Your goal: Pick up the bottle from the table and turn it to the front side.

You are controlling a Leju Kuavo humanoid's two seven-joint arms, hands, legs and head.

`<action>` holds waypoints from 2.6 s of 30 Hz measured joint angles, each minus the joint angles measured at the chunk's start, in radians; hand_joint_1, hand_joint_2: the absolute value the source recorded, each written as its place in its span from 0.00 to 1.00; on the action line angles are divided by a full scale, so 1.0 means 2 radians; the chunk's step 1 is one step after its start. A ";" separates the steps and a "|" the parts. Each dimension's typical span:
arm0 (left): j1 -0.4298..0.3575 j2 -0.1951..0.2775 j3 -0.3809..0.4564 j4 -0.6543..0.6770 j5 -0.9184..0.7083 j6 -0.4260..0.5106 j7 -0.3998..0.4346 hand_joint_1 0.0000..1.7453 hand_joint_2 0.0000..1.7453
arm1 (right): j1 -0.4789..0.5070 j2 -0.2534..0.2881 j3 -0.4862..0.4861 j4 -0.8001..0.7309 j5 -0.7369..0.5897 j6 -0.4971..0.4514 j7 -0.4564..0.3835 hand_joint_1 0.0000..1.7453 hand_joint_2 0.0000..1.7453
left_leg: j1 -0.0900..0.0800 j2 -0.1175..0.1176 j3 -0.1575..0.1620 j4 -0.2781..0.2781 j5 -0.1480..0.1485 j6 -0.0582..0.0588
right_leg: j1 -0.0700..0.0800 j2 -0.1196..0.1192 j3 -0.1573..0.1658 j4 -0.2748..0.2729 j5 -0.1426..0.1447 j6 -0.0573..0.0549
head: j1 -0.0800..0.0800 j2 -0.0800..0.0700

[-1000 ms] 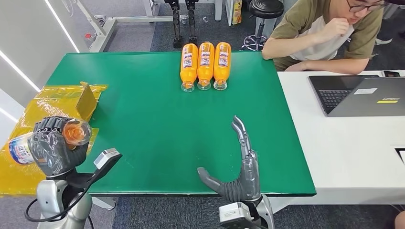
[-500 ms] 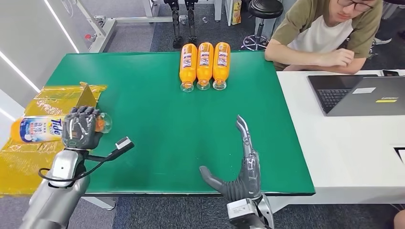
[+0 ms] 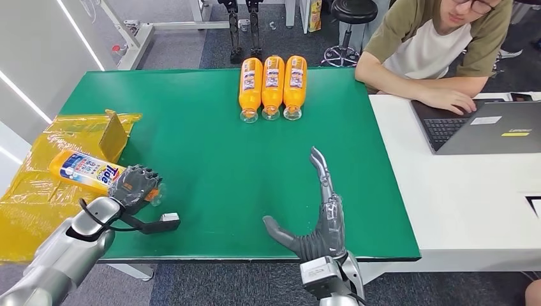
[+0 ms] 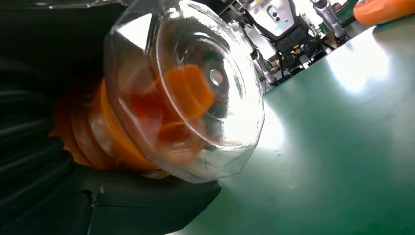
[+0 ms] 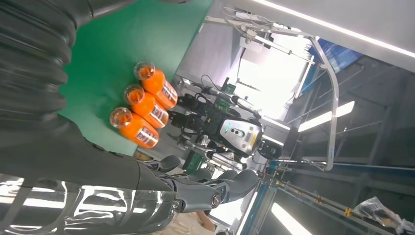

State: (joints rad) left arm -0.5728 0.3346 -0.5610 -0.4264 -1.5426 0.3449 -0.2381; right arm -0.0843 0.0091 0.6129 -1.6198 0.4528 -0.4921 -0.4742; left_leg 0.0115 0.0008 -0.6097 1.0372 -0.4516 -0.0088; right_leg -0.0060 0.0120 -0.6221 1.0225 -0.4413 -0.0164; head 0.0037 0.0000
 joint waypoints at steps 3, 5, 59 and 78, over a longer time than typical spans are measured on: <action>-0.004 -0.005 -0.005 0.008 0.001 -0.001 -0.005 1.00 1.00 | -0.005 0.001 0.001 0.000 0.000 0.000 0.003 0.00 1.00 | 0.000 0.000 0.000 0.000 0.000 0.000 | 0.000 0.000 0.000 0.000 0.000 0.000 | 0.000 0.000; -0.005 -0.009 -0.006 0.012 0.007 -0.007 -0.007 0.95 1.00 | -0.008 0.002 0.002 -0.001 0.001 0.001 0.005 0.00 1.00 | 0.000 0.000 0.000 0.000 0.000 0.000 | 0.000 0.000 0.000 0.000 0.000 0.000 | 0.000 0.000; 0.242 -0.205 0.157 -0.538 0.714 0.113 -0.232 0.00 1.00 | 0.042 0.002 -0.003 -0.008 0.017 -0.049 0.015 0.00 1.00 | 0.000 0.000 0.000 0.000 -0.001 0.001 | 0.000 -0.001 0.001 -0.001 0.000 0.001 | 0.000 0.000; 0.301 -0.257 0.082 -0.569 0.705 0.046 -0.232 0.00 1.00 | 0.086 0.009 -0.013 -0.044 0.045 -0.075 0.007 0.00 1.00 | 0.000 0.000 0.000 0.000 -0.002 0.002 | 0.000 -0.001 0.001 -0.001 -0.001 0.002 | 0.000 0.000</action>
